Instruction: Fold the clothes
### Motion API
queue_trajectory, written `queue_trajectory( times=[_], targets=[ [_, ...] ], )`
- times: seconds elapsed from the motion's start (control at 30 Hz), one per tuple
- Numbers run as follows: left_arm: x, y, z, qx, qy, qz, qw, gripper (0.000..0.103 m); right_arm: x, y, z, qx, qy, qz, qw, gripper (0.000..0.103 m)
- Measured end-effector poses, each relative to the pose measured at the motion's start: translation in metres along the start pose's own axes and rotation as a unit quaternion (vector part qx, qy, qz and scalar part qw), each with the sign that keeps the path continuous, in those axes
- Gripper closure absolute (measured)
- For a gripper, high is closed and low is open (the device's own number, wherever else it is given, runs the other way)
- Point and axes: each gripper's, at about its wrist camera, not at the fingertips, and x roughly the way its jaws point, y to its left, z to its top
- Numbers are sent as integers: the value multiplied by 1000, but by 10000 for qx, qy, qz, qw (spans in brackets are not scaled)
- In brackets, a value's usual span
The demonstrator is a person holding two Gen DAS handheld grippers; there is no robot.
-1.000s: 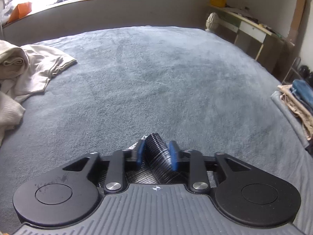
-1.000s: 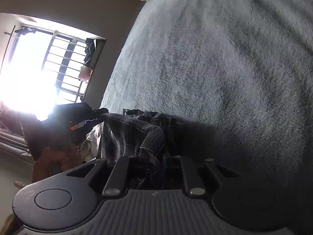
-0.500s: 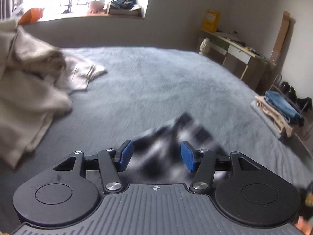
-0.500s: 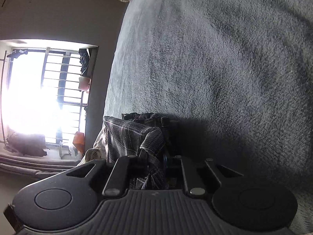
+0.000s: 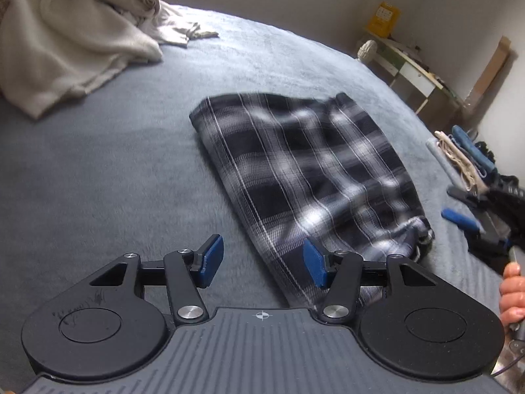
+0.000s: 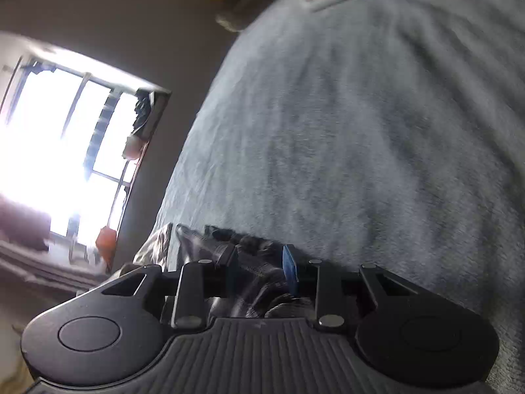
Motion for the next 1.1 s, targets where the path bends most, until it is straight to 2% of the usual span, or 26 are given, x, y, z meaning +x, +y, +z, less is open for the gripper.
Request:
queue_trajectory(
  times=[0.1, 0.2, 0.3, 0.33, 0.43, 0.6, 0.63, 0.7, 0.8, 0.87, 0.97, 1.1],
  targets=[
    [3, 6, -3, -134, 0, -96, 9999, 49, 12, 28, 2, -785, 247, -55, 9966, 70],
    [5, 13, -3, -291, -36, -165, 9994, 49, 23, 55, 4, -1565, 493, -109, 9864, 67],
    [9, 23, 5, -495, -98, -202, 9985, 49, 35, 83, 6, -2333, 736, -163, 9695, 54],
    [10, 27, 8, -567, -111, -214, 9981, 49, 39, 92, 7, -2587, 815, -181, 9624, 53],
    [19, 33, 13, -741, -14, -279, 9969, 49, 68, 101, 10, -3035, 1143, -92, 9459, 43],
    [33, 34, 10, -843, 87, -467, 9953, 49, 118, 115, 15, -3730, 1688, 70, 9123, 43],
    [34, 36, 10, -885, 82, -524, 9947, 49, 132, 110, 18, -3746, 1770, -53, 9101, 43],
    [35, 38, 10, -976, 72, -644, 9931, 49, 153, 95, 28, -3429, 1923, -98, 9194, 38],
    [37, 46, 8, -1237, 95, -944, 9878, 49, 162, 76, 42, -2630, 2000, 165, 9437, 34],
    [39, 52, 5, -1463, 148, -1175, 9821, 49, 165, 64, 50, -2146, 2079, 354, 9537, 32],
    [44, 61, 0, -1741, 246, -1503, 9729, 49, 160, 46, 59, -1654, 2397, 641, 9545, 31],
    [45, 65, -10, -1949, 383, -1835, 9627, 49, 153, 24, 66, -1286, 3083, 985, 9374, 27]
  ],
)
